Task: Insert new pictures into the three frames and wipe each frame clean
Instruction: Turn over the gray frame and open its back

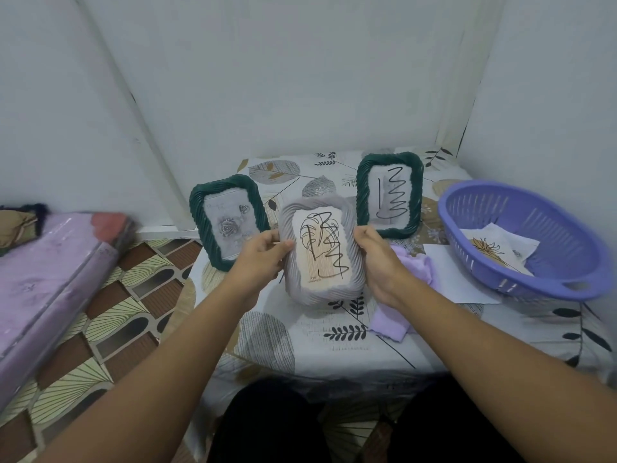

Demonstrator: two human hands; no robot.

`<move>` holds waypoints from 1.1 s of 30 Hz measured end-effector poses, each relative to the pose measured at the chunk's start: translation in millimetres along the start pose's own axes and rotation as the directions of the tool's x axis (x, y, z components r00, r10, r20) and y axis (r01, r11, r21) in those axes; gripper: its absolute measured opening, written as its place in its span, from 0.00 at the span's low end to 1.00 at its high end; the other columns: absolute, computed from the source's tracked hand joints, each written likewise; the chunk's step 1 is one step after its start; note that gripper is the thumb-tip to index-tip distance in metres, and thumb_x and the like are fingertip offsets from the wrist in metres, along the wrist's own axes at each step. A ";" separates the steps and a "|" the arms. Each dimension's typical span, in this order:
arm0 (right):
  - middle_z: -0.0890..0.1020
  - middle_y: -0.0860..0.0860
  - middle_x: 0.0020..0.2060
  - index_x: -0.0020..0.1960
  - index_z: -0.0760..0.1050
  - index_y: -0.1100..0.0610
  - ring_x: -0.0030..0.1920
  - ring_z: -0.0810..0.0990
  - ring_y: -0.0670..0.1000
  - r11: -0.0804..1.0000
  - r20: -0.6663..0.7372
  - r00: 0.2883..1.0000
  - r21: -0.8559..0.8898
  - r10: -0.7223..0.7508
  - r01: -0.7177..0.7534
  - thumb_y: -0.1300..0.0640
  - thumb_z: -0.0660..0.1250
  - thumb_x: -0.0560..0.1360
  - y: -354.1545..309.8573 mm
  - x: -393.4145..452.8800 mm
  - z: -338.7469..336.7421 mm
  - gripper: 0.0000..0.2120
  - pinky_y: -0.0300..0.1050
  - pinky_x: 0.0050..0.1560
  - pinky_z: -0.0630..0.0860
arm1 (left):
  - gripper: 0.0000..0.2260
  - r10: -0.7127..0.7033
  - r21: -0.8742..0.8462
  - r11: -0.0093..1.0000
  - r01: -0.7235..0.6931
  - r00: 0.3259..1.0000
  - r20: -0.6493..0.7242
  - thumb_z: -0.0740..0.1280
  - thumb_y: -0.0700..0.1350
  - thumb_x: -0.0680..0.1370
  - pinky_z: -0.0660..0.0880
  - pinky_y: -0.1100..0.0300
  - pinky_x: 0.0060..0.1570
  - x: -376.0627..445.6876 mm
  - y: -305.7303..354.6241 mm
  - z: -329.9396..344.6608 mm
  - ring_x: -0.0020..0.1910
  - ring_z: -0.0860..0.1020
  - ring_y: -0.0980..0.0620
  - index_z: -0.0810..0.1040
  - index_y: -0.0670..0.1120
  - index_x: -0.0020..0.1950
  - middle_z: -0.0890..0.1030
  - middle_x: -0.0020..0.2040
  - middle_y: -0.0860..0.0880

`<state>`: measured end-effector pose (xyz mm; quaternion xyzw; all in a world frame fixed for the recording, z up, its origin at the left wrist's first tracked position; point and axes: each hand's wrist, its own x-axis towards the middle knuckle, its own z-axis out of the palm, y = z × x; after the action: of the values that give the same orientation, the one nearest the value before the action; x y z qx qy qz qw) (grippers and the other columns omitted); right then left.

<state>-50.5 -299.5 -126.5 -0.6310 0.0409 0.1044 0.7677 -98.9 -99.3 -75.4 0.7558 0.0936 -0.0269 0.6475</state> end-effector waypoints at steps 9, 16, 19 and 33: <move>0.75 0.49 0.38 0.50 0.75 0.54 0.40 0.71 0.46 0.939 -0.066 0.963 -0.249 -0.262 0.238 0.48 0.59 0.85 -1.1 -9.9 5.6 0.11 0.46 0.45 0.69 | 0.18 0.185 0.445 0.893 -0.074 0.960 -0.210 0.69 0.54 0.80 0.72 0.58 0.41 -5.3 3.3 -0.3 0.44 0.76 0.59 0.71 0.48 0.66 0.78 0.47 0.52; 0.75 0.44 0.31 0.53 0.72 0.48 0.30 0.73 0.45 0.620 0.045 0.830 -0.643 -0.556 0.450 0.43 0.55 0.85 -18.8 -30.0 31.7 0.12 0.45 0.32 0.68 | 0.21 0.244 0.417 0.892 -0.175 0.962 -0.119 0.63 0.67 0.79 0.69 0.57 0.37 -9.7 45.5 19.5 0.39 0.79 0.55 0.78 0.49 0.49 0.84 0.43 0.53; 0.80 0.44 0.40 0.58 0.72 0.45 0.40 0.79 0.51 0.405 0.168 0.745 -0.752 -0.645 0.521 0.46 0.53 0.85 -17.2 -38.0 44.1 0.10 0.51 0.39 0.75 | 0.24 0.218 0.352 0.924 -0.149 0.962 -0.165 0.64 0.68 0.77 0.71 0.56 0.39 -5.6 56.1 23.5 0.38 0.79 0.52 0.78 0.46 0.48 0.85 0.42 0.49; 0.76 0.48 0.64 0.71 0.70 0.48 0.64 0.75 0.48 0.645 0.175 0.901 -0.645 -0.397 0.410 0.42 0.64 0.81 -8.7 -23.7 30.5 0.21 0.54 0.66 0.74 | 0.06 -0.001 0.149 0.989 0.017 0.994 -0.107 0.61 0.47 0.83 0.58 0.59 0.29 4.3 25.6 -24.2 0.28 0.63 0.53 0.73 0.46 0.50 0.72 0.44 0.44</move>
<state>-73.9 -273.9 -107.4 -0.8549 -0.1474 -0.0557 0.4943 -92.1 -78.8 -47.3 0.8023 0.1290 0.0036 0.5828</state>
